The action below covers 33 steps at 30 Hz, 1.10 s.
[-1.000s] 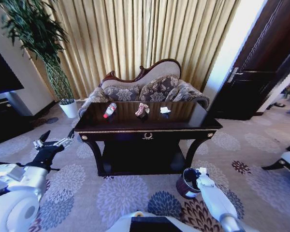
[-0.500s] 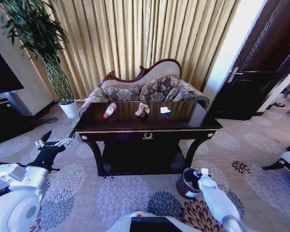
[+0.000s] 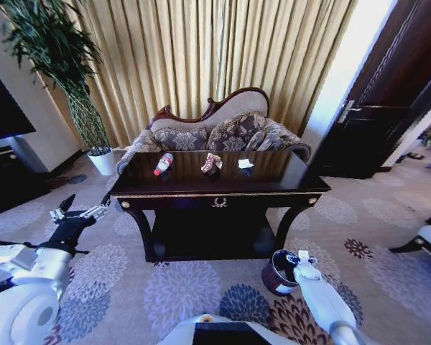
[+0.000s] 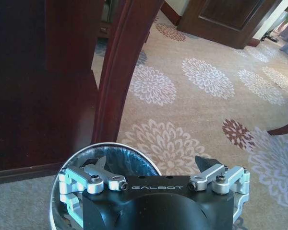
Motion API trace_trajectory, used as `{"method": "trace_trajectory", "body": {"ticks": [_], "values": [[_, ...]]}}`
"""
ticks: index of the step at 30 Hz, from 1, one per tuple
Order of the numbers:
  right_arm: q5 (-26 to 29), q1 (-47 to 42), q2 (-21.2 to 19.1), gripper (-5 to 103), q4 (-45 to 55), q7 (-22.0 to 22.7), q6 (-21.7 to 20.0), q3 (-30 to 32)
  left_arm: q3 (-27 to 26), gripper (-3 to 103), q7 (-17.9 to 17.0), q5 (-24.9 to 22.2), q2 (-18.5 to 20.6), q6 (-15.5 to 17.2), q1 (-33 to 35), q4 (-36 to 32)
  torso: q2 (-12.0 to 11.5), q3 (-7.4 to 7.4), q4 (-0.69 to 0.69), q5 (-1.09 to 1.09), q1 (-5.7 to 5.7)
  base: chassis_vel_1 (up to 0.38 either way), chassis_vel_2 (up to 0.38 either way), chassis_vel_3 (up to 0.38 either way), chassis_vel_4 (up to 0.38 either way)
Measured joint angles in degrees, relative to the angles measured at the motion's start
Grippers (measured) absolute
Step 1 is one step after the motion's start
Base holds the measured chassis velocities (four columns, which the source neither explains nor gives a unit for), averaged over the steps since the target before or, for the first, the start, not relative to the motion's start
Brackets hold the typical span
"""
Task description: Move to the front of the table and place the trash on the table into the trash bin.
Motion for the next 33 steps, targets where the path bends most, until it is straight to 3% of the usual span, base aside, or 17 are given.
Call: {"method": "trace_trajectory", "body": {"ticks": [2,5,10,13,15,20,28,33], "values": [[1.14,-0.73,-0.27,100,1.85,0.02,-0.55,0.00,0.00,100,0.00,0.00,0.01,0.00,-0.04,0.00,0.00,0.00,0.00,0.00,0.00,0.000,0.000,0.000,0.000],[5.62,-4.89,-1.98,100,12.74,0.41,-3.37,0.03,0.00,100,-0.01,0.00,0.02,-0.01,-0.08,0.00,0.00,0.00,-0.01,-0.01,0.00,0.000,0.000,0.000,0.000],[6.83,-8.37,-3.50,100,24.70,0.69,-3.97,0.97,0.44,100,0.00,0.09,-0.04,-0.01,-0.27,0.00,0.01,-0.01,0.01,-0.04,0.00,0.000,0.000,0.000,0.000],[8.88,-12.18,-5.06,100,39.53,0.15,-4.12,2.27,0.69,100,0.00,0.18,-0.03,0.00,-0.52,0.00,0.00,0.00,0.00,-0.02,0.00,0.000,0.000,0.000,0.000],[9.60,-13.23,-5.48,100,44.34,-0.03,-4.30,2.62,0.69,100,0.00,0.18,-0.03,0.00,-0.57,0.00,0.00,0.00,0.00,-0.04,0.00,0.000,0.000,0.000,0.000],[12.67,-16.24,-6.93,100,65.51,1.15,-7.56,2.80,0.73,100,0.04,0.27,-0.36,0.01,-0.54,0.00,0.01,-0.01,0.00,-0.04,0.00,0.000,0.000,0.000,0.000],[17.24,-16.96,-9.60,100,80.45,5.06,-11.59,3.63,0.53,100,0.13,0.30,-0.58,0.01,-0.58,0.00,0.01,-0.01,0.00,-0.02,0.00,0.000,0.000,0.000,0.000],[17.41,-17.21,-10.00,100,82.35,5.49,-12.49,3.94,1.00,100,0.25,0.47,-0.84,0.01,-0.75,0.00,0.01,-0.01,0.00,-0.02,-0.01,0.000,0.000,0.000,0.000]]}}
